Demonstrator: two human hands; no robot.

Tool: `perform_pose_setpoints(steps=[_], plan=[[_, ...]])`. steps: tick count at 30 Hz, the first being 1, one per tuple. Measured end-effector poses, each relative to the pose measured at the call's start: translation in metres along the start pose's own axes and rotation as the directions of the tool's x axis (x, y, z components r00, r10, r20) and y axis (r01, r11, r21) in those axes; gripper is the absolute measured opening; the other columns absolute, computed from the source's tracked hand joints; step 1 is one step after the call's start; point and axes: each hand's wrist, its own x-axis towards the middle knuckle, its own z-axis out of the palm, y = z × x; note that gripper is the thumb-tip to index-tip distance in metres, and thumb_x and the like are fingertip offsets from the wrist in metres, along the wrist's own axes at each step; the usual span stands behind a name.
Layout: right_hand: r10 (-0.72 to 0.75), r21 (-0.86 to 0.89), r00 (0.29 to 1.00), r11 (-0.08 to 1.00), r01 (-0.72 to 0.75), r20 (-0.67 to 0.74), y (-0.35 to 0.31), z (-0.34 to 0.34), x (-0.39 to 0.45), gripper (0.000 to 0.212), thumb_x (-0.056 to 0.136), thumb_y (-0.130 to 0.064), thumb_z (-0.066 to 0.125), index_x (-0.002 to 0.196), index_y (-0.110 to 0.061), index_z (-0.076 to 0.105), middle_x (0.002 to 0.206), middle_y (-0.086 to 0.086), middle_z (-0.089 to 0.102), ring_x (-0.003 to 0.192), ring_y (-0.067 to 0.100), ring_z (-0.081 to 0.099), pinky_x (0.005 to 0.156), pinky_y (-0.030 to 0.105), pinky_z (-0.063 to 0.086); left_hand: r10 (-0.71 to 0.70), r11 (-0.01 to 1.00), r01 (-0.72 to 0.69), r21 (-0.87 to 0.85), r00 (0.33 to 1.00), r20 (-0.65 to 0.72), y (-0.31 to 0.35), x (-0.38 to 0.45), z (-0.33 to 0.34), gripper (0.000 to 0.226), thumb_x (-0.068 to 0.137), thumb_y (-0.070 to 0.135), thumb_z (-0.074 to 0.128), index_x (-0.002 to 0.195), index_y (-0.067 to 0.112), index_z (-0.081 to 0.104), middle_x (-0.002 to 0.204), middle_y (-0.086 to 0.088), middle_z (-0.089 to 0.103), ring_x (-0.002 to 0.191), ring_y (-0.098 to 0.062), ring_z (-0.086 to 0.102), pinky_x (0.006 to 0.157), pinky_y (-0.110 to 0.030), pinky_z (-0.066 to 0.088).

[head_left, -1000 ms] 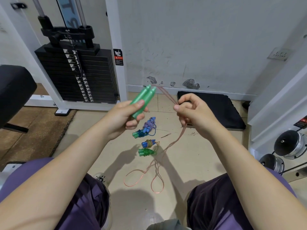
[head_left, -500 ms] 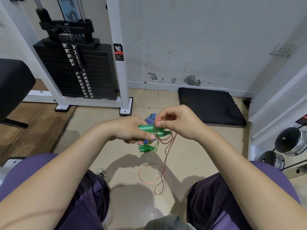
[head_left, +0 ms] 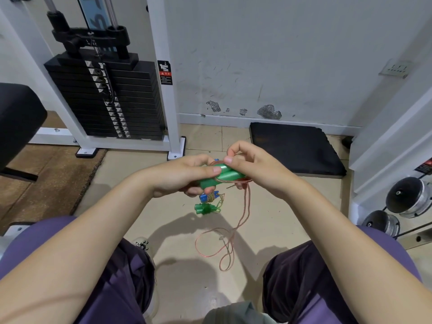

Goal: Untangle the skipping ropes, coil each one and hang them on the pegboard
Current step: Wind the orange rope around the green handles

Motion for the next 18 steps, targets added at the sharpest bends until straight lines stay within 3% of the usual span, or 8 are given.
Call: perform_pose_setpoints(steps=[3,8,13,15,18], plan=[[-0.001,-0.049,1.0,0.999,0.001,0.001,-0.001,-0.001,0.0,0.012,0.097,-0.027,0.059,0.091,-0.019,0.053,0.067,-0.007,0.058,0.053,0.009,0.049,0.049,0.02,0.038,0.034,0.999,-0.035,-0.036,0.999,-0.032,-0.002,0.0,-0.001,0.028,0.094,0.031,0.063,0.104,0.009,0.05,0.078,-0.015,0.063,0.051,-0.014,0.041,0.05,-0.022,0.031],[-0.114,-0.034,0.988,0.993,0.111,-0.103,-0.005,-0.002,-0.002,0.012,0.096,-0.018,0.061,0.088,-0.016,0.052,0.064,-0.007,0.055,0.051,0.009,0.043,0.045,0.018,0.035,0.066,0.997,-0.07,-0.032,0.991,-0.112,0.0,0.001,-0.001,0.031,0.089,0.039,0.064,0.103,0.011,0.066,0.078,-0.013,0.068,0.048,-0.015,0.049,0.045,-0.019,0.037],[-0.148,-0.074,0.976,0.988,0.138,-0.159,-0.003,0.001,0.0,0.011,0.096,-0.017,0.062,0.086,-0.018,0.058,0.068,-0.012,0.057,0.052,0.004,0.045,0.046,0.016,0.037,0.028,0.999,-0.026,0.045,0.998,-0.058,-0.001,0.001,0.007,0.047,0.096,0.044,0.053,0.106,-0.002,0.051,0.072,-0.005,0.06,0.043,-0.012,0.044,0.042,-0.02,0.033],[-0.117,-0.055,0.978,0.993,0.109,-0.173,-0.001,0.002,0.001,0.01,0.095,-0.018,0.063,0.085,-0.019,0.061,0.071,-0.006,0.057,0.053,0.005,0.047,0.046,0.017,0.038,0.035,0.997,-0.031,0.073,0.998,-0.056,-0.001,0.001,0.009,0.05,0.1,0.041,0.049,0.114,-0.008,0.046,0.072,-0.004,0.054,0.044,-0.009,0.038,0.044,-0.021,0.029],[-0.064,-0.011,0.982,0.998,0.063,-0.176,0.002,0.001,0.002,0.011,0.093,-0.023,0.066,0.084,-0.018,0.064,0.072,0.005,0.057,0.051,0.011,0.046,0.045,0.02,0.037,0.035,0.995,-0.03,0.092,0.998,-0.047,0.0,-0.001,0.011,0.042,0.101,0.037,0.044,0.114,-0.003,0.046,0.076,-0.009,0.05,0.047,-0.009,0.034,0.047,-0.021,0.027]])
